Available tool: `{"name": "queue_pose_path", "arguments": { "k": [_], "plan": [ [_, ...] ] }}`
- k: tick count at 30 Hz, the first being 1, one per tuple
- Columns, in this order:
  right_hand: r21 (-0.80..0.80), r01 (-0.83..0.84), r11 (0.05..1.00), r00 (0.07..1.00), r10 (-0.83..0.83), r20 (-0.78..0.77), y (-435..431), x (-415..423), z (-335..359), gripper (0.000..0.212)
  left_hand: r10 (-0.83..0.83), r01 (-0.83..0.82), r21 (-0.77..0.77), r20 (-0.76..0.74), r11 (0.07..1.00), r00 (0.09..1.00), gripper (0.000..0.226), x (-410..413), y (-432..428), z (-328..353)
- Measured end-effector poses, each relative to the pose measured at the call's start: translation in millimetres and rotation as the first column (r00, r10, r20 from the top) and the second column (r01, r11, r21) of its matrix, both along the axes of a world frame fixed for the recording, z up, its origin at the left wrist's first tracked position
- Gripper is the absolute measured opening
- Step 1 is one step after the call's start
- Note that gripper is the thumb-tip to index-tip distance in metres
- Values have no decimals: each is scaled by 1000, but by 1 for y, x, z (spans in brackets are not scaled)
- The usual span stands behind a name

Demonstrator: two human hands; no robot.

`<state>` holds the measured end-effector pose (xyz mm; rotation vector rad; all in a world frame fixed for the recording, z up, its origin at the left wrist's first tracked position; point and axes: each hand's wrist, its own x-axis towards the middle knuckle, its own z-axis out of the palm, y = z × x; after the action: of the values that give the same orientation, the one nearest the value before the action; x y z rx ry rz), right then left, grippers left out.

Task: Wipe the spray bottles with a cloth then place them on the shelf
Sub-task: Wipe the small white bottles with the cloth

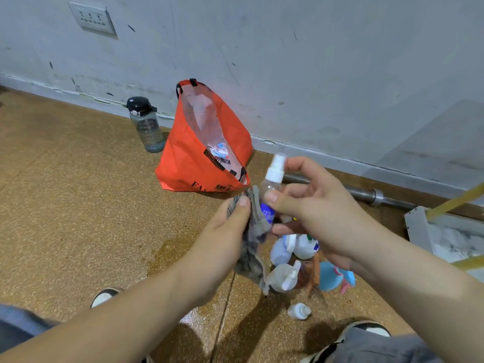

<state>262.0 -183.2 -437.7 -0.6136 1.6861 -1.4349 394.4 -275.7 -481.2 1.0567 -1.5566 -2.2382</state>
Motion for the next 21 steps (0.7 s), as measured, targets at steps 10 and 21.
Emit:
{"name": "queue_pose_path", "arguments": {
  "k": [10,21],
  "plan": [
    [-33,18,999,994,-22,-107,-7,-5,2,27,47,-57,353,35,934,998,27,-3,-15,15],
    [-100,-172,980,985,171,-20,-1,-20,3,21,-3,-46,358,137,933,991,25,4,-26,11]
  ]
}}
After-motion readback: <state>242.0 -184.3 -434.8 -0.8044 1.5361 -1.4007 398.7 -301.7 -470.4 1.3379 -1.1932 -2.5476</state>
